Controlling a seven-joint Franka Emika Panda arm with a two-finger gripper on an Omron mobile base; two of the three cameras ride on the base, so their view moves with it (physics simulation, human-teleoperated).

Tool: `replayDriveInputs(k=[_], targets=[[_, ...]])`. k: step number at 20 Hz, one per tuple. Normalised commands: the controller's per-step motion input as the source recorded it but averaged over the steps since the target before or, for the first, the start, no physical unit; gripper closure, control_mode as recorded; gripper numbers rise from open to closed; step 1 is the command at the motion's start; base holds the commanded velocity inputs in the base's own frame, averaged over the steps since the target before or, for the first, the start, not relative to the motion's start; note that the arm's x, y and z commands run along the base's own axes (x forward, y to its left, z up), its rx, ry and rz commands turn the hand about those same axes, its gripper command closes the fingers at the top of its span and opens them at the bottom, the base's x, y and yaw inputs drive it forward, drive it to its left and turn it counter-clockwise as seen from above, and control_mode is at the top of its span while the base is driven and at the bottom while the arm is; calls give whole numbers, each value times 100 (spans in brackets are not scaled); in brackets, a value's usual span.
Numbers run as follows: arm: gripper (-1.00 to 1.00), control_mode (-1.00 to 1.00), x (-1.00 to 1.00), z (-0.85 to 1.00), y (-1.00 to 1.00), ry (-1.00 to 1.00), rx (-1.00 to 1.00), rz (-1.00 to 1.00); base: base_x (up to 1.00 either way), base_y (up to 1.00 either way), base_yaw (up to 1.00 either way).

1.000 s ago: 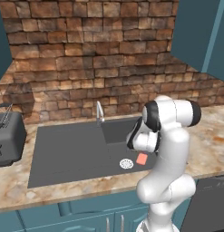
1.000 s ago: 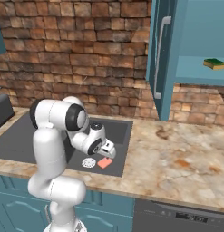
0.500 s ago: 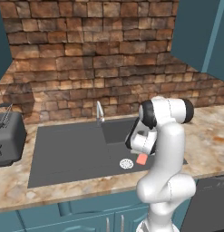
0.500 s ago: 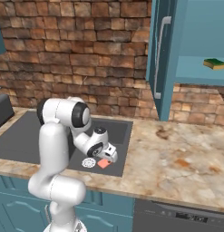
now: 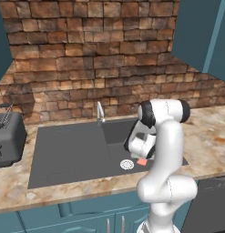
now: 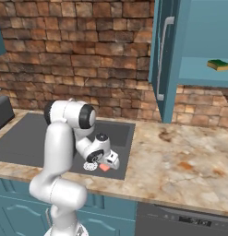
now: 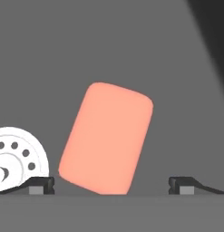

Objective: Pick up the sponge and bar soap from the sink, and place them back in the cabinet, and close the cabinet doors.

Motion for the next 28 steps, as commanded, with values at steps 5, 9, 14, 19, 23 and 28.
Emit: replayDriveInputs(k=[5,9,14,19,23,28], targets=[[-100,-100,5,-16,0,0,0,0,0,0,0],[-100,-100,14,-10,0,0,0,0,0,0,0],[-100,-100,23,-5,0,0,0,0,0,0,0],[-100,-100,31,0,0,0,0,0,0,0,0],[-100,-100,23,-11,0,0,0,0,0,0,0],[100,-100,14,-11,0,0,0,0,0,0,0]])
